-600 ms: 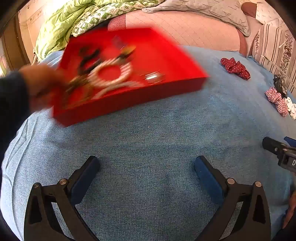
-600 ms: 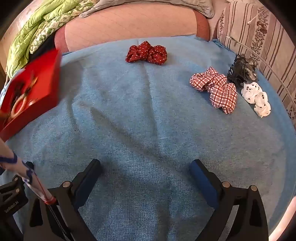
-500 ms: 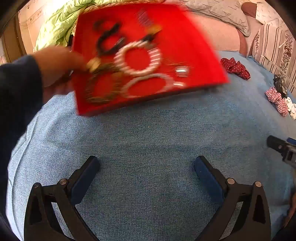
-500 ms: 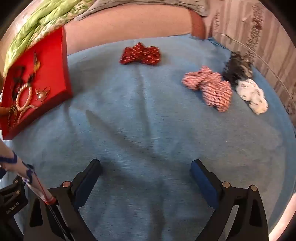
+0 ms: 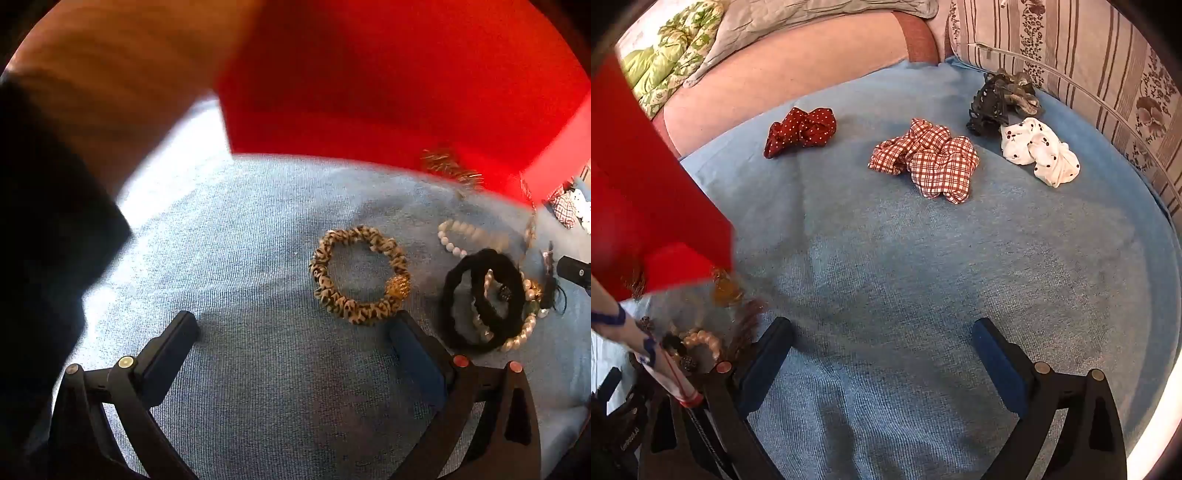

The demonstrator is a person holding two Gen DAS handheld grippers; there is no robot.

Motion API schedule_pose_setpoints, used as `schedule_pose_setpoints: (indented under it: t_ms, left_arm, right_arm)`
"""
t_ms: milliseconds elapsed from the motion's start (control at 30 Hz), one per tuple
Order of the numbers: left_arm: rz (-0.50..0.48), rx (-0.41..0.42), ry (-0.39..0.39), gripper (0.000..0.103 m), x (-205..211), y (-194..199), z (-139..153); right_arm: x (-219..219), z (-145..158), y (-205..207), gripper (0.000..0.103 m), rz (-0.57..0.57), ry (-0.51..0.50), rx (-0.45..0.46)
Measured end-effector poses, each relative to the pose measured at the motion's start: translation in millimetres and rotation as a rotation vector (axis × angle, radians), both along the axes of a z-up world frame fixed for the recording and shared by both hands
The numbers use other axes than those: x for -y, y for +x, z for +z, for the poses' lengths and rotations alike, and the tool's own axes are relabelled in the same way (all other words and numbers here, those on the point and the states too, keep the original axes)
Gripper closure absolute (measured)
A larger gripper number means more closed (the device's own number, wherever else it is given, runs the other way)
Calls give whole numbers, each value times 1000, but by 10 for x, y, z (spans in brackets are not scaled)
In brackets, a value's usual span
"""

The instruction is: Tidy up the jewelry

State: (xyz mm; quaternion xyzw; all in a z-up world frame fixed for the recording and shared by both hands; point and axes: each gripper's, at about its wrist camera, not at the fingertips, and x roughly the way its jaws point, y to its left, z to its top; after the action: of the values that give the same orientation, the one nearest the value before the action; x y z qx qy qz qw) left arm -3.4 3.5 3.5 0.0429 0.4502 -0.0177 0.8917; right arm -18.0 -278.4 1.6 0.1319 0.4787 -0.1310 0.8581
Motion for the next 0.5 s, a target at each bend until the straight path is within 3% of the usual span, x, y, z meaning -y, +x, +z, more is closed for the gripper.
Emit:
schedule_pose_setpoints:
  t_ms: [100, 500]
  left_arm:
    - [0, -1, -7, 0, -56, -12, 13]
    - [-1, -3, -8, 0, -138, -29, 46]
  right_arm:
    - [25, -83, -62, 4, -7, 8, 21]
    - [8, 93, -219, 3, -12, 54, 80]
